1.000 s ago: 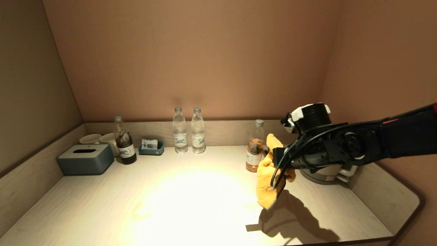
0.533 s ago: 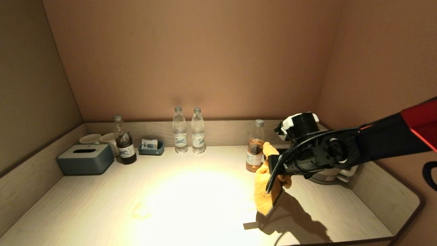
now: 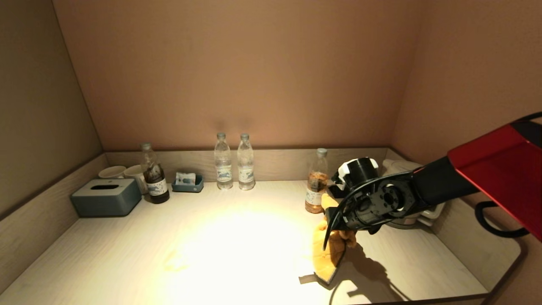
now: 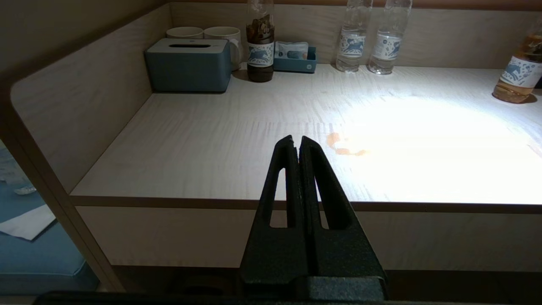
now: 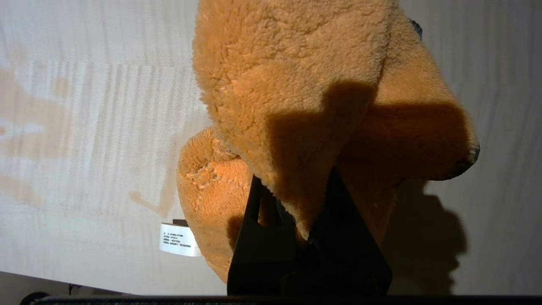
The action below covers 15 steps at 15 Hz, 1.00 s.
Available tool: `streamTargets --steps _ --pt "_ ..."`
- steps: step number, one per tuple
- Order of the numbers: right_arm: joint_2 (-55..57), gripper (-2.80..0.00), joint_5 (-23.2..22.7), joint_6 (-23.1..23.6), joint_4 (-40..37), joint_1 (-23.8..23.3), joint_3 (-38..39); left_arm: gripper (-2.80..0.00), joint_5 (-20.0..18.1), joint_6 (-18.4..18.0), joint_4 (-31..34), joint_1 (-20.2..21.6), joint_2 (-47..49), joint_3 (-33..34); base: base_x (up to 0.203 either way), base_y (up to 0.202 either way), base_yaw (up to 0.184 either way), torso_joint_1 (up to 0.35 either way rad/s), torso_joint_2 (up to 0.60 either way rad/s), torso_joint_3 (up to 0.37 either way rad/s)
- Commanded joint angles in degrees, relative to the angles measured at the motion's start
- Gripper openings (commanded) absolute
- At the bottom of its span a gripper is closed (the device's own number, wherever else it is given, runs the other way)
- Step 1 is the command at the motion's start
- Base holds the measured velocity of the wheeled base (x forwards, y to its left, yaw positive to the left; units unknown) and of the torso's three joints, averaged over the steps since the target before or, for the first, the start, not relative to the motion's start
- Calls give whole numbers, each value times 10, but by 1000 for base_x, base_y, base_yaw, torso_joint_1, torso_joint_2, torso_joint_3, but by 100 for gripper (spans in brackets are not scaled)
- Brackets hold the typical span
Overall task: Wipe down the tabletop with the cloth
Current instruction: Sweep the stains on the table
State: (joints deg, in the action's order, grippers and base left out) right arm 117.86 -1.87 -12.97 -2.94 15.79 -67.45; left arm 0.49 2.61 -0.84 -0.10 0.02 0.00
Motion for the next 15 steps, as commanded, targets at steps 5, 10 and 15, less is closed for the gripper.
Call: streamTargets --steps 5,10,15 --pt "64 -280 2 -2 -1 15 -1 -280 0 0 0 0 0 0 0 0 0 0 0 0" --pt "97 -280 -3 -3 -1 17 -3 -280 0 0 1 0 0 0 0 0 0 0 0 0" --pt "128 -280 -11 -5 4 23 -15 -280 0 0 0 0 0 0 0 0 0 0 0 0"
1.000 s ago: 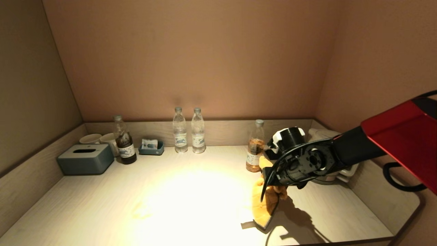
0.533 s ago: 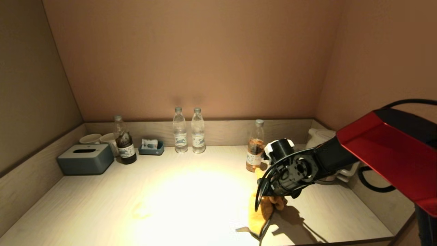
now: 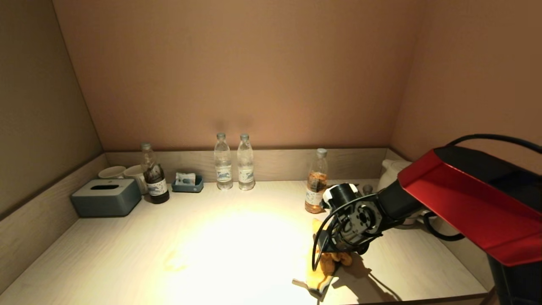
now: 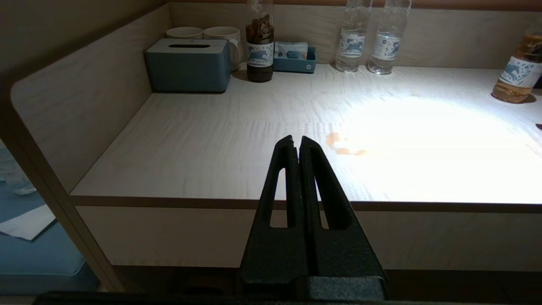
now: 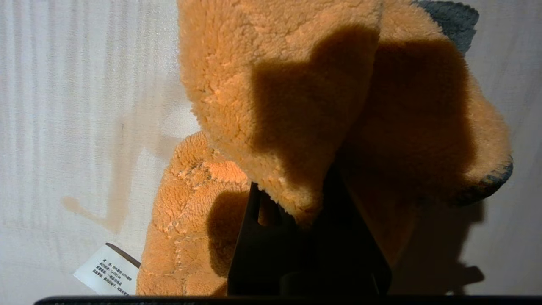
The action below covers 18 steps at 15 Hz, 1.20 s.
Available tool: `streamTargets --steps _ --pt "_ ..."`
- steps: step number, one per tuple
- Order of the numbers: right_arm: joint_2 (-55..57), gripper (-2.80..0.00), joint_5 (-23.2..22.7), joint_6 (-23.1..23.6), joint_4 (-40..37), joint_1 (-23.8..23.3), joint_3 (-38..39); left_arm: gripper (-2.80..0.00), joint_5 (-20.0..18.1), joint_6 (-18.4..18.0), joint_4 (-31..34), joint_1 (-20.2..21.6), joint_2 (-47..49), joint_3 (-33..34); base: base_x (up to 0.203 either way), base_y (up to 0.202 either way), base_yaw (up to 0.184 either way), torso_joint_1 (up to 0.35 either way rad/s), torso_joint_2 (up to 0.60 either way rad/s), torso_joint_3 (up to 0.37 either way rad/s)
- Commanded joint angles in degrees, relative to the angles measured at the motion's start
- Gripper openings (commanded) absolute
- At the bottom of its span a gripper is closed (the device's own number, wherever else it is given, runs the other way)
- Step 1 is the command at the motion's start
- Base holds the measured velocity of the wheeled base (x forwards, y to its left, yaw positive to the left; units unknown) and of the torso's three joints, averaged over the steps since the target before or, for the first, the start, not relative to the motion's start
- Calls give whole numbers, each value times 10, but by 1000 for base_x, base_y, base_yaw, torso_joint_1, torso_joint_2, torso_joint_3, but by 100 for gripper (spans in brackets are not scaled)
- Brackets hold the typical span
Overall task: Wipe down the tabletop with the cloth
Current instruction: Sweep the stains on the table
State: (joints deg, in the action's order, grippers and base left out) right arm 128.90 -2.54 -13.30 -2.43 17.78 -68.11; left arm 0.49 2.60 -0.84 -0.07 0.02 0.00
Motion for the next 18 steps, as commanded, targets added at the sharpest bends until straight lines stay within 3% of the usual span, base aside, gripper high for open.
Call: streamTargets --steps 1,4,12,18 --pt "20 -280 -9 -8 -1 5 -16 -280 0 0 1 0 0 0 0 0 0 0 0 0" --pt "26 -280 -29 -20 -4 17 -38 -280 0 0 0 0 0 0 0 0 0 0 0 0" --pt "24 -280 -41 -34 -41 124 -103 -280 0 0 0 0 0 0 0 0 0 0 0 0" --pt "-20 -280 -41 -34 -67 170 -69 -280 0 0 0 0 0 0 0 0 0 0 0 0"
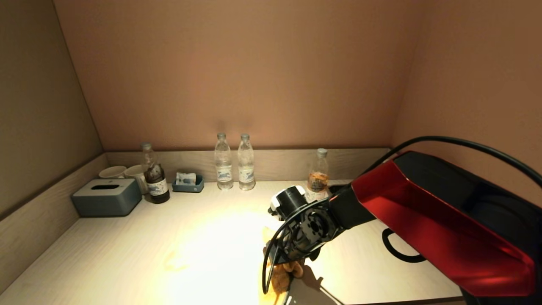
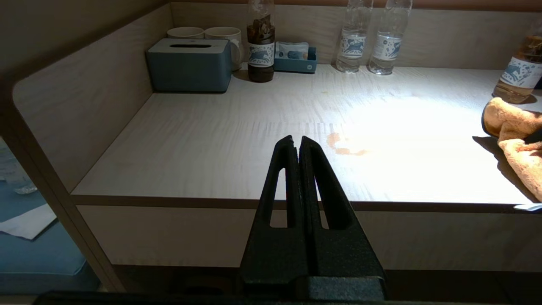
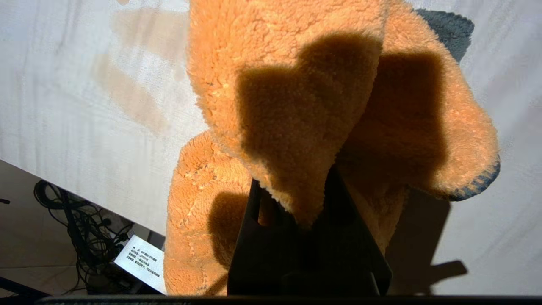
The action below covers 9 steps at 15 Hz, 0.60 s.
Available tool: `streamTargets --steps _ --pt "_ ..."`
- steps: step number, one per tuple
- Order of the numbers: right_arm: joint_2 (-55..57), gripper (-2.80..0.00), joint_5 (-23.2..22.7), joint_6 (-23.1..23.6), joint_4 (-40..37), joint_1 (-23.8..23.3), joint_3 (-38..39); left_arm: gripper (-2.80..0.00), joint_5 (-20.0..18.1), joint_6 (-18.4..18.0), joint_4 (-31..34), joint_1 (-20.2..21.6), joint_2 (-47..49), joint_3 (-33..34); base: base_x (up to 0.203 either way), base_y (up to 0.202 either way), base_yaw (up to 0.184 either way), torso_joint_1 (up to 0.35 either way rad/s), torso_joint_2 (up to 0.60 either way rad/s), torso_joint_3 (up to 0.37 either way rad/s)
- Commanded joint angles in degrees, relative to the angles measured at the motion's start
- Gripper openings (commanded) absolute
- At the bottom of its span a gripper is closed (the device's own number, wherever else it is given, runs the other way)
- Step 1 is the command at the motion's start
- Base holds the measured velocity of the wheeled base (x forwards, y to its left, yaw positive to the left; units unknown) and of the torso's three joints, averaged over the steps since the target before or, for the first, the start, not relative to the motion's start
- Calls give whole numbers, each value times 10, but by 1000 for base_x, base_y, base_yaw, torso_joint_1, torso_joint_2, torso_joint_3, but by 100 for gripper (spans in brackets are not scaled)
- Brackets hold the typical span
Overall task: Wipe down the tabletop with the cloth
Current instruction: Sweep the stains on the table
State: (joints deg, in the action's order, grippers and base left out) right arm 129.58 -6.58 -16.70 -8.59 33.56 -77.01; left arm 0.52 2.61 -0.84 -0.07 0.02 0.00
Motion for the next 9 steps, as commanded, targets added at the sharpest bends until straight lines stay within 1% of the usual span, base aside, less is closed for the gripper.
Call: streamTargets --steps 1,2,3,5,6,9 --pt "-57 -280 -1 1 -6 19 62 -280 0 0 0 0 0 0 0 0 0 0 0 0" --pt "-81 -280 -1 2 -7 24 103 -280 0 0 0 0 0 0 0 0 0 0 0 0" --pt "-96 -280 -1 3 -8 18 131 -280 0 0 0 0 0 0 0 0 0 0 0 0" --pt "-104 -280 -1 4 -10 -11 152 -280 0 0 0 0 0 0 0 0 0 0 0 0" --pt "-104 -280 -1 3 -10 -17 157 -280 0 0 0 0 0 0 0 0 0 0 0 0" --pt "-96 -280 -1 4 -10 -90 152 -280 0 0 0 0 0 0 0 0 0 0 0 0"
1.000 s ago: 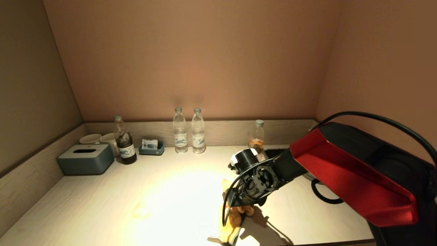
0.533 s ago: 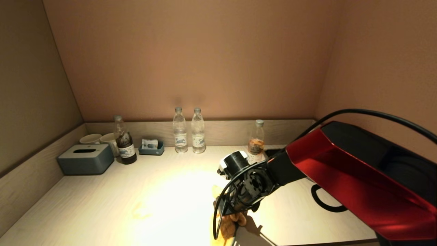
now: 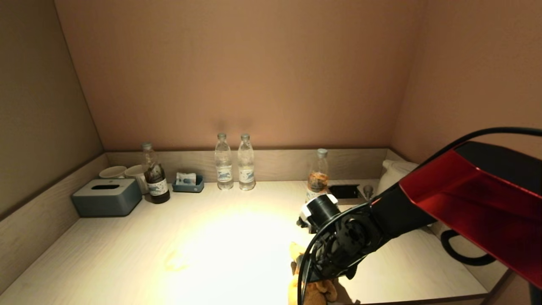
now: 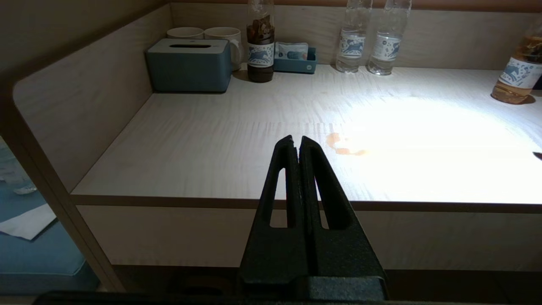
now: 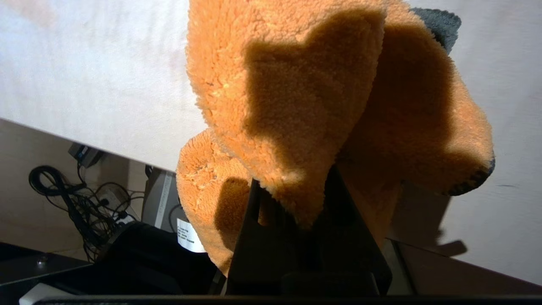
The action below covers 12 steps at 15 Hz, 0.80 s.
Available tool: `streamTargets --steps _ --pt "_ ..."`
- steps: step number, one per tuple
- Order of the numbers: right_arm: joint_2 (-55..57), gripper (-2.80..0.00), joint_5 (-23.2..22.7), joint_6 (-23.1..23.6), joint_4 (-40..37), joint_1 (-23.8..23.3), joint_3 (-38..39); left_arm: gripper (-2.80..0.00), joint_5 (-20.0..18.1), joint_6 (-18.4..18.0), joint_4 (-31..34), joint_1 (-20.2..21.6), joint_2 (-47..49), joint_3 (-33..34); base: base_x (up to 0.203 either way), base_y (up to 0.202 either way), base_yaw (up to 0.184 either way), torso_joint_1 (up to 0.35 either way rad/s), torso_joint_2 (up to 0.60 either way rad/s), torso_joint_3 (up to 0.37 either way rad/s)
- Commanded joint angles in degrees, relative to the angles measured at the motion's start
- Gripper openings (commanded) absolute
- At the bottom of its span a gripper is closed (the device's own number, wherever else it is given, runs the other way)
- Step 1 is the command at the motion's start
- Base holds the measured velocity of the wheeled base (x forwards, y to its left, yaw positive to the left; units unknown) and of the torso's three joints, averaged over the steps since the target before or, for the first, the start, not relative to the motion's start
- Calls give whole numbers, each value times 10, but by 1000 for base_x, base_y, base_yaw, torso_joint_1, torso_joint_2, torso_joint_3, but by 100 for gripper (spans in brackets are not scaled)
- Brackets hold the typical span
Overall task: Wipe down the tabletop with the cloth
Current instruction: Sweep the stains on the table
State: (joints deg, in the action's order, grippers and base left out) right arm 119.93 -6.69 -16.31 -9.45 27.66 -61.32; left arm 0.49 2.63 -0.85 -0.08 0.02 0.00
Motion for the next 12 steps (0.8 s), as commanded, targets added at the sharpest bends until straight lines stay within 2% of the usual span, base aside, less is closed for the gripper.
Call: streamTargets --steps 1,4,6,8,11,12 --pt "17 -280 0 1 -4 -51 -31 -280 0 0 0 0 0 0 0 0 0 0 0 0" --pt "39 -280 0 3 -15 -68 -58 -280 0 0 0 0 0 0 0 0 0 0 0 0" --pt "79 -280 0 3 -39 -73 -130 -280 0 0 0 0 0 0 0 0 0 0 0 0" --pt "110 -280 0 1 -76 -57 -197 -280 0 0 0 0 0 0 0 0 0 0 0 0" --pt "126 -280 -1 -1 -100 -41 -218 -280 0 0 1 0 0 0 0 0 0 0 0 0" --pt "135 -280 -1 -1 -105 -18 -239 -280 0 0 0 0 0 0 0 0 0 0 0 0"
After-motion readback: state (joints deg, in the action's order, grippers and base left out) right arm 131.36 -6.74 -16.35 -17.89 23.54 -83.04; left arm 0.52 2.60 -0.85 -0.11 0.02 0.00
